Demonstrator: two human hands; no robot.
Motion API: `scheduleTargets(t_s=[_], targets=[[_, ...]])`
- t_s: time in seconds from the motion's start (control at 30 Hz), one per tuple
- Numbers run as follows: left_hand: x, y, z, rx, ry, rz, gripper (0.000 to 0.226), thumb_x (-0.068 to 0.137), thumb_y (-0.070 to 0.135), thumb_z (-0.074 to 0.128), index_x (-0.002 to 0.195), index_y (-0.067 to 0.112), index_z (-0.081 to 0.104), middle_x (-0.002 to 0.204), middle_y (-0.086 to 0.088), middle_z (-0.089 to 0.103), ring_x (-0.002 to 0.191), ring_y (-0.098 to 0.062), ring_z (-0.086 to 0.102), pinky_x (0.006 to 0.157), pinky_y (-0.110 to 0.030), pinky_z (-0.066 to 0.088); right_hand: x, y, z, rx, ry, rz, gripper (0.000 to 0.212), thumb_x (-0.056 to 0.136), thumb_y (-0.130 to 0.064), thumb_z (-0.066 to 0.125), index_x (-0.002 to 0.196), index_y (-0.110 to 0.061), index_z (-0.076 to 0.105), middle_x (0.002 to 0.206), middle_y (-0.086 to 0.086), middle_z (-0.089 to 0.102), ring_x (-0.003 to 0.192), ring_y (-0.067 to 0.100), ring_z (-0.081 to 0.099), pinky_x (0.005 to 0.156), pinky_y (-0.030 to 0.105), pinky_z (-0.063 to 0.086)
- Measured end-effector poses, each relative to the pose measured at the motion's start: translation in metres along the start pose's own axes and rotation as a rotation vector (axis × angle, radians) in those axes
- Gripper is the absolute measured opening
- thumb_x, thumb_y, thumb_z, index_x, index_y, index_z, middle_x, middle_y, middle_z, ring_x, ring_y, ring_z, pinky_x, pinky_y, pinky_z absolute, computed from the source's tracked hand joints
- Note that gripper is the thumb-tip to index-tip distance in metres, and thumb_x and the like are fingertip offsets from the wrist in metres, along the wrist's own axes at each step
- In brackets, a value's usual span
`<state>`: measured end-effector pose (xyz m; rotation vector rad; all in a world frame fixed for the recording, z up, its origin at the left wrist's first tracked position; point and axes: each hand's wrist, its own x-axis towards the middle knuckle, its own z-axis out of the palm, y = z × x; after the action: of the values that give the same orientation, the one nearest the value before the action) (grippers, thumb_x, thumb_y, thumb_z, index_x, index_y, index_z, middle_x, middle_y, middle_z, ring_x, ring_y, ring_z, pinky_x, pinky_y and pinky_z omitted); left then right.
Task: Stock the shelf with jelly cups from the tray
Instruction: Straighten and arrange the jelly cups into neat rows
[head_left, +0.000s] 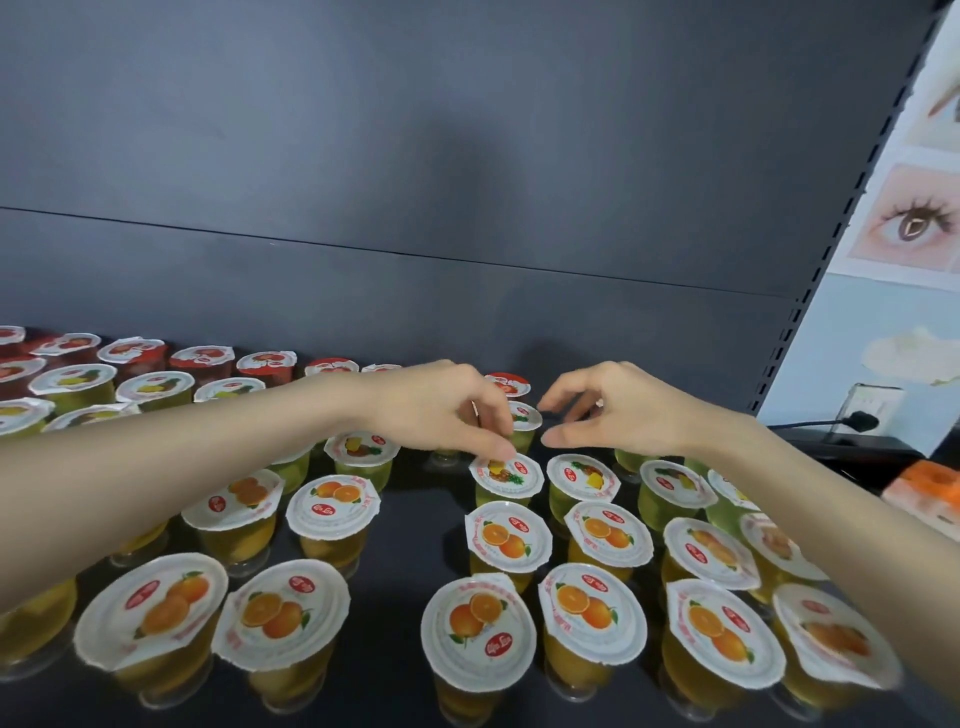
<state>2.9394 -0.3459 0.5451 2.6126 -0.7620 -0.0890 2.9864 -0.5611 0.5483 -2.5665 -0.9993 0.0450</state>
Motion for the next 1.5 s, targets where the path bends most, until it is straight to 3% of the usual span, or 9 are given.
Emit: scheduleTargets(t_s=[0.2,0.37,0.6,0.73,0.87,0.97,1.13,1.33,1.5], targets=[[0.008,0.011,0.008,-0.043,-0.158,-0.022,0.039,0.087,0.041,0.060,0.118,0.017,0.060,0.108,0.005,0.066,0.084,0.004,0.062,0.077,-0.019,0.054,-0.017,0.000,-0.002,0.066,-0.121,0.053,0.033,0.079,-0.040,0.073,0.108,-0.027,0.065,0.103,-0.010,0.067,0.086,0.004,0.066,0.080,0.024,0.056],[0.009,0.017,0.009,-0.021,-0.215,-0.036,0.041,0.086,0.042,0.061,0.117,0.015,0.060,0.107,0.001,0.067,0.094,-0.016,0.065,0.079,-0.040,0.057,-0.017,-0.006,0.002,0.093,-0.212,0.031,0.031,0.082,-0.034,0.071,0.109,-0.022,0.065,0.098,-0.008,0.070,0.079,0.001,0.066,0.073,0.021,0.056],[0.007,0.015,0.009,0.011,-0.149,-0.093,0.036,0.088,0.039,0.061,0.113,0.014,0.062,0.107,0.000,0.067,0.094,-0.015,0.064,0.080,-0.033,0.057,-0.010,-0.007,0.008,0.075,-0.167,0.024,0.022,0.080,-0.030,0.073,0.099,-0.020,0.069,0.089,-0.008,0.070,0.076,0.003,0.066,0.068,0.024,0.058],[0.000,0.008,0.005,0.099,-0.075,-0.092,0.039,0.086,0.042,0.062,0.116,0.017,0.062,0.111,0.003,0.064,0.097,-0.012,0.061,0.083,-0.030,0.055,-0.006,-0.011,0.016,0.087,-0.086,0.018,0.023,0.080,-0.037,0.073,0.098,-0.024,0.068,0.090,-0.011,0.068,0.076,0.003,0.065,0.066,0.018,0.056],[-0.009,0.002,0.003,0.173,-0.027,-0.087,0.036,0.087,0.042,0.060,0.117,0.021,0.061,0.112,0.007,0.059,0.096,-0.007,0.054,0.073,-0.014,0.045,-0.002,-0.015,0.021,0.058,-0.077,0.007,0.029,0.078,-0.045,0.071,0.100,-0.027,0.066,0.099,-0.011,0.065,0.084,0.006,0.063,0.069,0.020,0.056],[-0.015,-0.003,0.003,0.170,-0.004,-0.094,0.038,0.085,0.044,0.063,0.116,0.023,0.062,0.114,0.009,0.059,0.091,-0.003,0.053,0.070,-0.009,0.042,-0.003,-0.016,0.020,0.013,-0.113,0.023,0.037,0.075,-0.043,0.075,0.108,-0.029,0.063,0.103,-0.013,0.062,0.086,0.004,0.061,0.071,0.020,0.054],[-0.019,-0.010,0.002,0.206,-0.010,-0.122,0.040,0.080,0.044,0.069,0.114,0.027,0.060,0.113,0.007,0.061,0.093,-0.008,0.057,0.072,-0.015,0.049,-0.001,-0.019,0.022,-0.003,-0.092,0.012,0.037,0.075,-0.035,0.078,0.108,-0.029,0.063,0.106,-0.013,0.058,0.088,0.004,0.059,0.071,0.017,0.052],[-0.024,-0.013,0.003,0.252,0.017,-0.132,0.042,0.076,0.053,0.068,0.108,0.027,0.062,0.107,0.008,0.061,0.092,-0.011,0.058,0.075,-0.026,0.055,0.001,-0.025,0.028,-0.039,-0.037,-0.041,0.035,0.078,-0.041,0.074,0.108,-0.026,0.064,0.106,-0.016,0.053,0.082,-0.001,0.053,0.066,0.011,0.046],[-0.026,-0.014,0.003,0.260,0.010,-0.124,0.039,0.078,0.046,0.070,0.110,0.026,0.062,0.108,0.007,0.062,0.094,-0.011,0.059,0.078,-0.028,0.055,-0.001,-0.025,0.028,-0.070,-0.051,-0.024,0.040,0.075,-0.034,0.078,0.112,-0.027,0.062,0.111,-0.015,0.044,0.091,0.006,0.053,0.074,0.018,0.051]])
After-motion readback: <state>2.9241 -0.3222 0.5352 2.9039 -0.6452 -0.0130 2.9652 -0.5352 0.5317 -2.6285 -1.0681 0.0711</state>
